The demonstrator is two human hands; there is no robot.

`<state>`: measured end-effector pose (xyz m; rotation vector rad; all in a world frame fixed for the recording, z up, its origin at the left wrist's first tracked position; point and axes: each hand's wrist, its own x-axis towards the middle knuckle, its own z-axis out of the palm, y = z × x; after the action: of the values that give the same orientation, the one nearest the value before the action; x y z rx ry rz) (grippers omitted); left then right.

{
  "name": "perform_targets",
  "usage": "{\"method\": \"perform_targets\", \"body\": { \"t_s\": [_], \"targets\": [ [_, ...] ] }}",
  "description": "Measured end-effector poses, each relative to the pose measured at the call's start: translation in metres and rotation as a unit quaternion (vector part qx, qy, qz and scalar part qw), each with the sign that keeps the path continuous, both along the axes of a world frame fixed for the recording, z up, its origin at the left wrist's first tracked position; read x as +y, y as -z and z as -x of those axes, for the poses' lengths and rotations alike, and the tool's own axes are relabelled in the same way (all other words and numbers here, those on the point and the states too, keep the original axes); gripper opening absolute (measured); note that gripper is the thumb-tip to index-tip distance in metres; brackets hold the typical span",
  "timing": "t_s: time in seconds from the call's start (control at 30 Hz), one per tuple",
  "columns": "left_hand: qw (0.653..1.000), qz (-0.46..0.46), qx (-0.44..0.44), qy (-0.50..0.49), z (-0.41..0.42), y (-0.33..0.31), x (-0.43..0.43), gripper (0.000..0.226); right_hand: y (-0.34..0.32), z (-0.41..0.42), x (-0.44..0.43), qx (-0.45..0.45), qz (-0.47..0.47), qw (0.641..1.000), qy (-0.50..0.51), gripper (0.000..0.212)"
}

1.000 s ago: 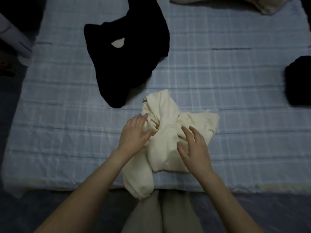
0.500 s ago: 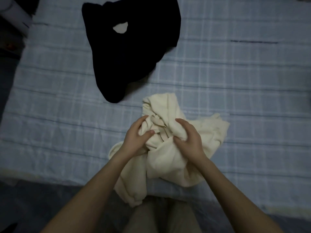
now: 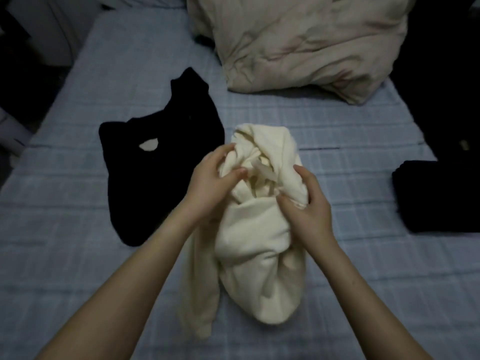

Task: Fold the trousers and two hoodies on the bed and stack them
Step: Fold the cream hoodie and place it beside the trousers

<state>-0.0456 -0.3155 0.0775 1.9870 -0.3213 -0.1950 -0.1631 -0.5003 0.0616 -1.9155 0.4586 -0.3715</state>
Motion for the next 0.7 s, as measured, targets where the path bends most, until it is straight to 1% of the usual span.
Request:
{"method": "perform_targets", "body": {
  "t_s": [0.07,0.13,0.2,0.27,0.33,0.4,0.47,0.5,0.6,0.7],
  "targets": [
    [0.998,-0.063,0.022,-0.004,-0.033,0.025,-0.03,0.072,0.027,-0.036,-0.022,0.057,0.067,0.996,-0.004,0.064],
    [0.987,-0.146,0.064,-0.009,-0.042,0.07,-0.051,0.078,0.071,-0.058,-0.037,0.153,0.114,0.981,-0.027,0.068],
    [0.974,-0.207,0.091,0.032,-0.026,0.124,-0.063,0.077,0.119,-0.058,-0.041,0.231,0.113,0.964,-0.064,0.069],
    [0.961,-0.241,0.114,0.078,0.002,0.172,-0.062,0.077,0.161,-0.043,-0.038,0.257,0.089,0.958,-0.087,0.069],
    [0.959,-0.239,0.127,0.08,0.025,0.207,-0.053,0.08,0.194,-0.021,-0.031,0.25,0.068,0.962,-0.091,0.068],
    [0.97,-0.214,0.113,0.031,0.039,0.228,-0.043,0.079,0.216,-0.001,-0.024,0.246,0.088,0.959,-0.11,0.068],
    [0.977,-0.191,0.092,-0.014,0.047,0.236,-0.037,0.07,0.23,0.014,-0.021,0.248,0.129,0.951,-0.135,0.068],
    [0.98,-0.181,0.081,-0.013,0.051,0.238,-0.034,0.063,0.235,0.018,-0.021,0.249,0.141,0.947,-0.146,0.066],
    [0.988,-0.141,0.059,0.008,0.06,0.234,-0.029,0.047,0.235,0.019,-0.021,0.245,0.141,0.949,-0.139,0.052],
    [0.99,-0.127,0.044,-0.042,0.058,0.215,-0.031,0.041,0.218,0.013,-0.022,0.218,0.098,0.967,-0.085,0.036]
  ]
}}
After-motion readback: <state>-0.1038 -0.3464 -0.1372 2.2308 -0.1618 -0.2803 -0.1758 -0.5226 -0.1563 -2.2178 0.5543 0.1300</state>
